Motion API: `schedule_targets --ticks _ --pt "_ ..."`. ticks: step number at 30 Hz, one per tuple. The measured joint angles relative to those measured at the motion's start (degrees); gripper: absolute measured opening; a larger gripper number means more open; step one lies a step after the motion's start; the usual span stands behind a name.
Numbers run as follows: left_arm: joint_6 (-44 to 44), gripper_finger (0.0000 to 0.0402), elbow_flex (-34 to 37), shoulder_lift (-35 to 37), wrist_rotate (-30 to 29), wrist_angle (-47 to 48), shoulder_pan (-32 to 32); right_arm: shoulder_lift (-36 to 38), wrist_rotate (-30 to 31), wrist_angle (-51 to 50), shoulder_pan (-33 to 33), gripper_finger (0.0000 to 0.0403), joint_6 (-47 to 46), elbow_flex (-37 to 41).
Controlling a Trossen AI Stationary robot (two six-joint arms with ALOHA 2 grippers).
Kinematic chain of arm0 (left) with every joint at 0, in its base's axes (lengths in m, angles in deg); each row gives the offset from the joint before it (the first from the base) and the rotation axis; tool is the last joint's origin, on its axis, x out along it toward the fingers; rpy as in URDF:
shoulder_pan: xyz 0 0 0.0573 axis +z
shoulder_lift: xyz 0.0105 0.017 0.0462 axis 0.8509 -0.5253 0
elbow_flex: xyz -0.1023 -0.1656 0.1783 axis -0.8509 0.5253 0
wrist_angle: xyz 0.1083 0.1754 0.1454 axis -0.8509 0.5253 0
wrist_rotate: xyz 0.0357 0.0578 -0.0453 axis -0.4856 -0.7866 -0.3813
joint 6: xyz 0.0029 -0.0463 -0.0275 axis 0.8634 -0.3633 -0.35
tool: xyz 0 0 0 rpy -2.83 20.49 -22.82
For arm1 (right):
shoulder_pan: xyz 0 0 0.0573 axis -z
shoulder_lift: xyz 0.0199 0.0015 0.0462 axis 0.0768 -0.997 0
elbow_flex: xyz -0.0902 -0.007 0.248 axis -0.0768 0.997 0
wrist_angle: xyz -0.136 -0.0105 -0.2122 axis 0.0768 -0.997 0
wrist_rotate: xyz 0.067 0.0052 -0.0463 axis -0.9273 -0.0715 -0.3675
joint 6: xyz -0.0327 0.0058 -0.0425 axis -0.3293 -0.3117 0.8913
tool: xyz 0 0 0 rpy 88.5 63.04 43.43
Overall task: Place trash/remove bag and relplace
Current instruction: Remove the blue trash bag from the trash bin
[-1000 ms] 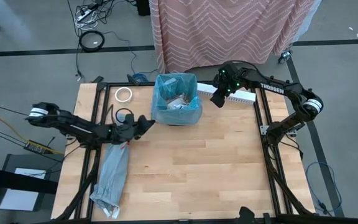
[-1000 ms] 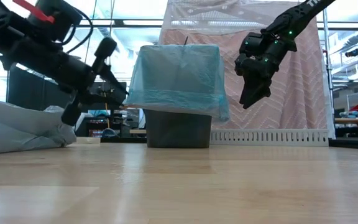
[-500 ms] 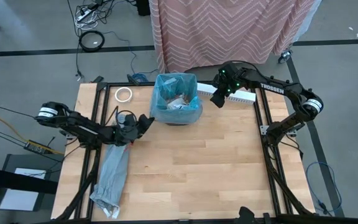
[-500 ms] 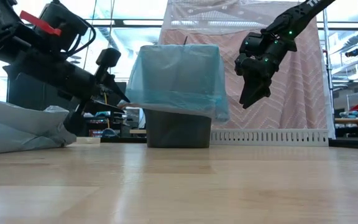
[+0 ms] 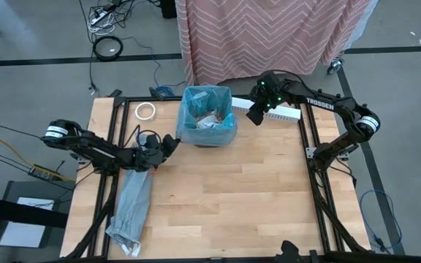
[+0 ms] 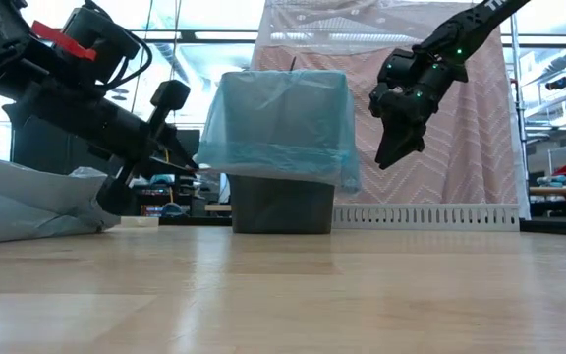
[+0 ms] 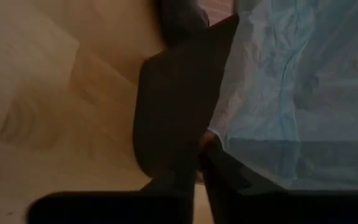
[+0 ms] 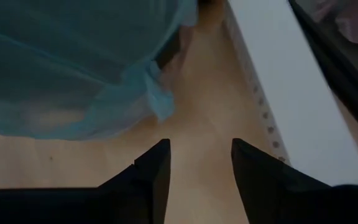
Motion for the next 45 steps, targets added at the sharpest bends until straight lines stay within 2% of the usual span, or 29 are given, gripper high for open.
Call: schedule_targets --ticks 2,4,7,9,11,15,19,23,38,45 --pt "-0.02 0.001 0.0 0.0 -0.55 -0.03 0.0 0.0 1.36 0.0 0.19 0.0154 -0.25 0.0" --pt "-0.13 0.0008 0.0 0.0 -0.65 -0.22 -0.02 -0.08 1.4 0.18 0.79 0.0154 -2.29 0.0" --pt "-0.18 0.0009 0.0 0.0 -0.65 -1.71 -0.01 -0.91 -3.56 2.59 2.72 0.0152 -9.25 0.89" --pt "-0.17 0.0009 -0.02 0.0 -0.65 -2.16 -0.02 -1.53 -8.81 6.59 4.23 0.015 -14.65 3.15" --pt "-0.2 0.0009 -0.02 0.0 -0.65 -2.34 -0.02 -1.53 -11.52 12.17 5.07 0.0149 -18.61 6.27" --pt "-1.09 0.0009 -0.02 0.0 -0.5 -2.61 0.0 -1.53 -14.43 22.59 5.71 0.015 -24.23 11.33" --pt "-1.42 0.0009 -0.02 0.0 -0.47 -2.5 0.0 -1.53 -13.47 32.92 4.89 0.0153 -27.85 14.19" --pt "-1.51 0.0009 -0.02 0.0 -0.51 -2.38 0.51 -3.09 -11.09 37.06 4.09 0.0151 -28.8 14.47" --pt "-1.81 0.0009 -0.02 0.0 2.6 -2.62 3.8 -12.78 -16.55 47.61 3.15 0.0151 -30.27 13.52" --pt "-2.86 0.0009 -0.02 0.0 2.69 -2.39 4.03 -13.66 -17.45 49.26 2.97 0.0153 -30.25 12.9"
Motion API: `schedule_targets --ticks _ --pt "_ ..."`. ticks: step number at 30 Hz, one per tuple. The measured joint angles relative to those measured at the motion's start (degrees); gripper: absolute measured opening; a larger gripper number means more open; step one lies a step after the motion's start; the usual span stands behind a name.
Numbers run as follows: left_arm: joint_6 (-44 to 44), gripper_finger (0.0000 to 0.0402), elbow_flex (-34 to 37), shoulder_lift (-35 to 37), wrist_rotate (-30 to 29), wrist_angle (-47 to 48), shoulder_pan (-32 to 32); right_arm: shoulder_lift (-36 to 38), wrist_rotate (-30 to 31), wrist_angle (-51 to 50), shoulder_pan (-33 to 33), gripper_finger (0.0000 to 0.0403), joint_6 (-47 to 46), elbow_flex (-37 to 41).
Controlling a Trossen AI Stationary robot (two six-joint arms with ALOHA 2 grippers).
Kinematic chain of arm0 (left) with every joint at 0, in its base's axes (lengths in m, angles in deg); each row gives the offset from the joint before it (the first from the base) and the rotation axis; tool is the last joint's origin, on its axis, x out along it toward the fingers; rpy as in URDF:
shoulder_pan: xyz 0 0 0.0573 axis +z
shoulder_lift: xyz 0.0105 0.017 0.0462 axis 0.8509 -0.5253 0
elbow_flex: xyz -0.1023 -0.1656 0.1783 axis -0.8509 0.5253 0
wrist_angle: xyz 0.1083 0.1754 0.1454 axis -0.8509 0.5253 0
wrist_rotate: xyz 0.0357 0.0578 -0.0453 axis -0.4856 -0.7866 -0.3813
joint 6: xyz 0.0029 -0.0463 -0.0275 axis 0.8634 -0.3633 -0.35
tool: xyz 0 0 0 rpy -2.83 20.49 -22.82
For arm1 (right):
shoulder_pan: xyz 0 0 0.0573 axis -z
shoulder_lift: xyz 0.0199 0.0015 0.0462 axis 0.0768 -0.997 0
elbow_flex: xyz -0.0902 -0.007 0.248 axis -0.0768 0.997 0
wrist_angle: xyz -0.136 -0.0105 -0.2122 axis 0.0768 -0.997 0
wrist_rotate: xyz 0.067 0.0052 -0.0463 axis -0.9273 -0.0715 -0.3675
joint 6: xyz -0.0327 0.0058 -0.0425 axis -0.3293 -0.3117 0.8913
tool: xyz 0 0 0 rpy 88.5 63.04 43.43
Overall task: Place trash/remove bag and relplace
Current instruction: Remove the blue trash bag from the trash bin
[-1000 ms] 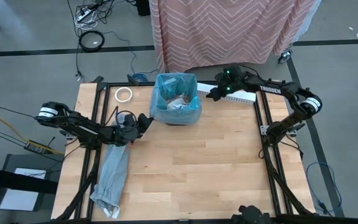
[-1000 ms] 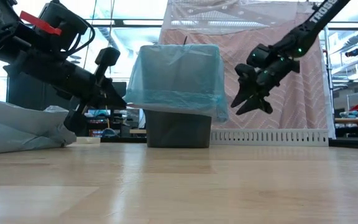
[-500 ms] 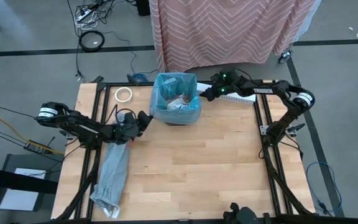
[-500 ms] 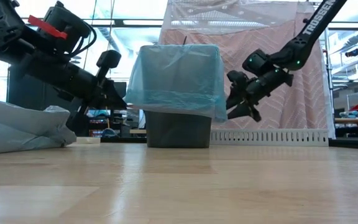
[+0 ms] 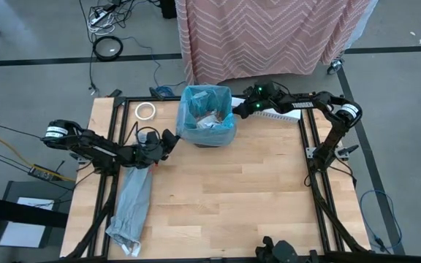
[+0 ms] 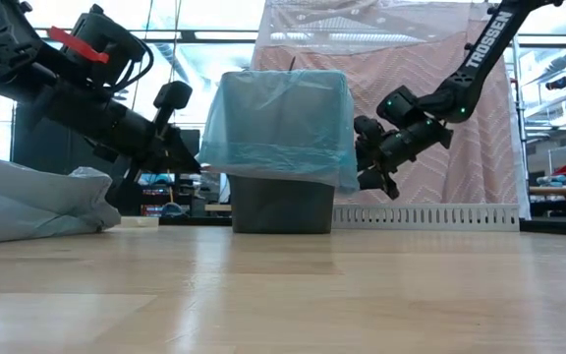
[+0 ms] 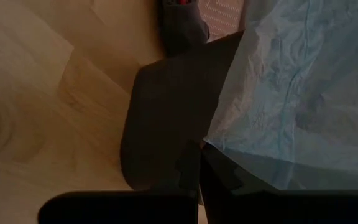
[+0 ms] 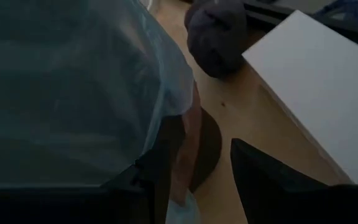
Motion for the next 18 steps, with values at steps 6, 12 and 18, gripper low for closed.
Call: schedule_targets --ticks 6,12,18 --pt "-0.02 0.0009 0.0 0.0 0.21 0.4 0.95 0.0 0.2 0.33 -1.35 0.0153 1.18 0.0" --pt "0.0 0.0009 0.0 0.0 1.38 1.23 1.23 0.0 3.43 0.42 -3.25 0.0153 2.0 0.0" --pt "0.0 0.0009 0.0 0.0 2.48 1.15 1.23 -0.4 7.35 0.57 -3.79 0.0153 2.18 0.0"
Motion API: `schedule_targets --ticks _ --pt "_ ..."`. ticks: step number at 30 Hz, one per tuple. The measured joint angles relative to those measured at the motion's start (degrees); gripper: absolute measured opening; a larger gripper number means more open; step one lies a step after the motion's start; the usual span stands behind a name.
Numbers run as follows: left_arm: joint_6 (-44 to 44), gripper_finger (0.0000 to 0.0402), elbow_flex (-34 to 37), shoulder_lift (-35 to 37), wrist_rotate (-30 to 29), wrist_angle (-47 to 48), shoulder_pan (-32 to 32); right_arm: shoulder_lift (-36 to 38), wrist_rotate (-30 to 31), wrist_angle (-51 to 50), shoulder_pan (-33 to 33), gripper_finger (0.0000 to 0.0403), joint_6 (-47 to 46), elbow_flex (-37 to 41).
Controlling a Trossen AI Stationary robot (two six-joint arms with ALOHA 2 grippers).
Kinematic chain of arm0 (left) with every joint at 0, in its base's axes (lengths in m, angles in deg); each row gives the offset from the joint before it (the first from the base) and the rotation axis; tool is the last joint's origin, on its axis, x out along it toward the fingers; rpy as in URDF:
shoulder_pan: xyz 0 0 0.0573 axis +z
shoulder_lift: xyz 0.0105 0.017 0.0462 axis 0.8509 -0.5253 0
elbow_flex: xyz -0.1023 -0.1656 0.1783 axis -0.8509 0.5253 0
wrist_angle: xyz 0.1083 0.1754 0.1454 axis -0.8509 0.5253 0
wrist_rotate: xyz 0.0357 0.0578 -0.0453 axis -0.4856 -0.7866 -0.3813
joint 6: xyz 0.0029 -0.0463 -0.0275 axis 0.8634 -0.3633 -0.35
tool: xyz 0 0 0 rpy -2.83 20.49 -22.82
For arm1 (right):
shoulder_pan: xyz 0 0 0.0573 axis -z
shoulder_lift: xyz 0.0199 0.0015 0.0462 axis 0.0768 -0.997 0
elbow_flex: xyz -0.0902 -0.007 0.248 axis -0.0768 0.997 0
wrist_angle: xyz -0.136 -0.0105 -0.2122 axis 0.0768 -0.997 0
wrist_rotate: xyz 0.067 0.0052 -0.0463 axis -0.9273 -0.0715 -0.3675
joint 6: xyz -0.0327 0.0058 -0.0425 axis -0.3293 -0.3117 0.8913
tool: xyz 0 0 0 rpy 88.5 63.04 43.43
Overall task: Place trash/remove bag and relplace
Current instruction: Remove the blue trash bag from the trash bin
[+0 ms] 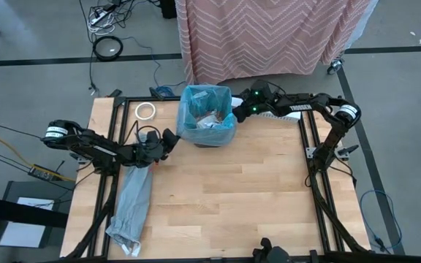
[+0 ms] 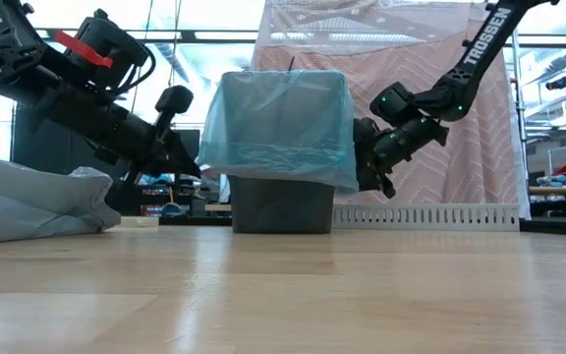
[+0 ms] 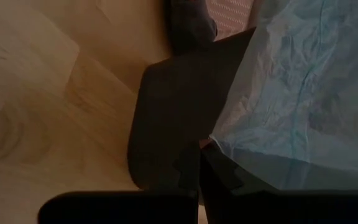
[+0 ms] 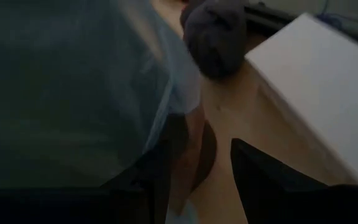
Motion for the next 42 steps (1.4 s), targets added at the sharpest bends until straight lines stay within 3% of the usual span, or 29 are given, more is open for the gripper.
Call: schedule_targets --ticks 9,11,14,16,27,35,42 --pt "0.01 0.0009 0.0 0.0 0.57 -0.82 0.0 -3.65 -5.64 5.05 -0.86 0.0142 -1.23 -0.22" --pt "0.0 0.0009 0.0 0.0 0.57 -1.05 -0.02 -3.58 -6.28 4.5 -1.37 0.0111 -1.79 -0.17" --pt "0.02 0.0009 0.0 0.0 0.57 -1.05 -0.02 -3.64 -6.36 4.6 -1.85 0.003 -1.88 -1.17" --pt "0.02 0.0009 0.0 0.0 0.57 -1.03 -0.02 -3.45 -6.3 5.16 -2.16 0.0012 -1.33 -1.51" --pt "0.09 0.0009 0.0 0.0 4.74 -7.53 -0.04 -1.59 -4.6 2.78 -2.22 0.0 -7.71 -1.9" --pt "0.11 0.0009 0.0 0.0 6.6 -18.55 -0.07 3.81 0.87 -4.1 -2.09 0.0 -5.16 -1.92" --pt "-0.02 0.0009 0.0 0.0 11.82 -25.6 -0.07 9.39 4.09 -6.82 -2.1 0.0 -6.5 -1.92"
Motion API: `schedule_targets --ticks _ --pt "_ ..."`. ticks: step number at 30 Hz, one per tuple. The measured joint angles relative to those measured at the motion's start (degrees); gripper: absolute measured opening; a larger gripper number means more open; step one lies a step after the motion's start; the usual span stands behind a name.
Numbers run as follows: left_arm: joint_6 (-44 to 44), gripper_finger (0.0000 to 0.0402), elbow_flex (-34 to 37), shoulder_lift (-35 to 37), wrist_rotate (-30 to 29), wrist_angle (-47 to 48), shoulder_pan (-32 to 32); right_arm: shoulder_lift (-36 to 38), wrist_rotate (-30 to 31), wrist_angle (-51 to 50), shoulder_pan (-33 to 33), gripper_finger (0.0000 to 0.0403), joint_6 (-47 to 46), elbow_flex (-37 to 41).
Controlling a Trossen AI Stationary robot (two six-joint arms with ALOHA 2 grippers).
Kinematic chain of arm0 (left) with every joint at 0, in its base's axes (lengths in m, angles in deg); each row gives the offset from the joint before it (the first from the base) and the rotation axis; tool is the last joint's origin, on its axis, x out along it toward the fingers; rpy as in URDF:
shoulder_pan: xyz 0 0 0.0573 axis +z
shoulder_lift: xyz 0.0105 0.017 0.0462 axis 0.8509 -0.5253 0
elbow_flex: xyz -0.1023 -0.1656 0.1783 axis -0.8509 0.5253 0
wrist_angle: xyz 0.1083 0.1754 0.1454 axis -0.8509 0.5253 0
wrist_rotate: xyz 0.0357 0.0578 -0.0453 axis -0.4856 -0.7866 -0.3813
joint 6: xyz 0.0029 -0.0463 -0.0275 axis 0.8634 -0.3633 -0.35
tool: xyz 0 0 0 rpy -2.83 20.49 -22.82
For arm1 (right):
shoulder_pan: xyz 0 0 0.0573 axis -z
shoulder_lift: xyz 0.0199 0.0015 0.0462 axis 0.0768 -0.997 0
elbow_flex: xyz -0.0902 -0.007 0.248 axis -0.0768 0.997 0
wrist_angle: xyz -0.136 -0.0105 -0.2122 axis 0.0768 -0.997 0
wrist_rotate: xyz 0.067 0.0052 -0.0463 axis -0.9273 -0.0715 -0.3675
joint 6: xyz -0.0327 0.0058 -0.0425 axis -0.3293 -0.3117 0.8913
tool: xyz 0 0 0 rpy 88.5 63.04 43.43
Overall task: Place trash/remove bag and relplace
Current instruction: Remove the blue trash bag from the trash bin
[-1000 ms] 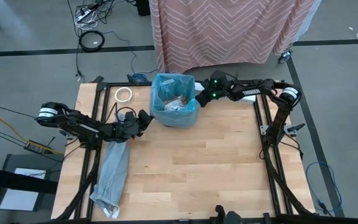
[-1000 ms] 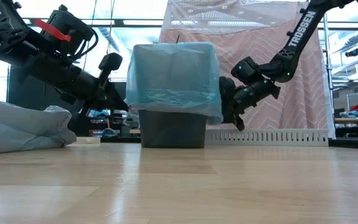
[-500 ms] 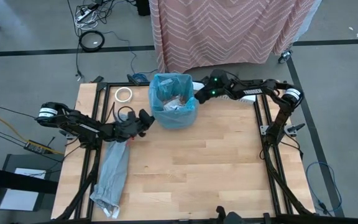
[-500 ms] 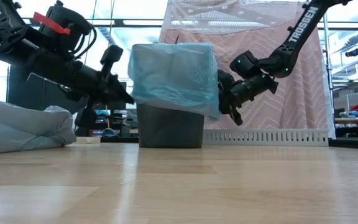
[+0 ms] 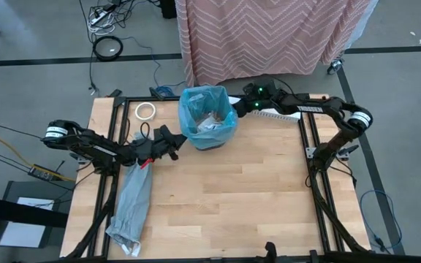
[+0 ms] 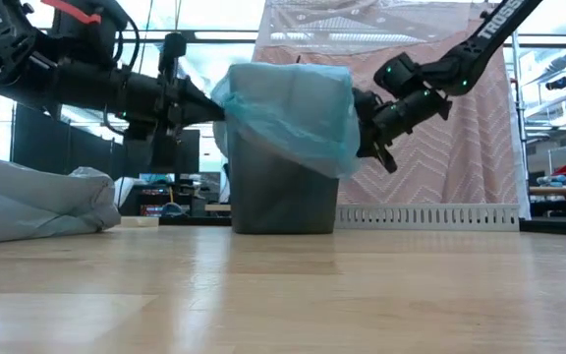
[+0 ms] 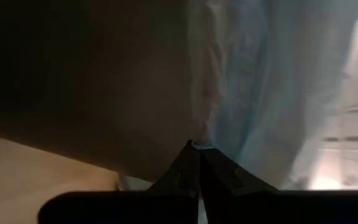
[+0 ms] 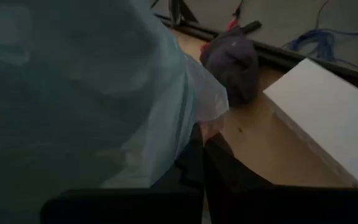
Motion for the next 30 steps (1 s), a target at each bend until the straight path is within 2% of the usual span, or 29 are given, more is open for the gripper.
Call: schedule_targets --ticks 7,15,30 --pt "-0.04 0.0009 0.0 0.0 0.31 -9.55 0.0 5.78 4.62 -6.5 -0.13 0.0 1.37 0.0" --pt "-0.13 0.0009 -0.6 0.0 2.69 -15.35 0.0 11.79 7.05 -7.41 -0.13 0.0 0.7 0.0" --pt "1.57 0.0009 -8.41 0.0 5.74 -16.35 0.04 20.23 7.31 -2.6 -1.68 0.0 -6.11 0.0"
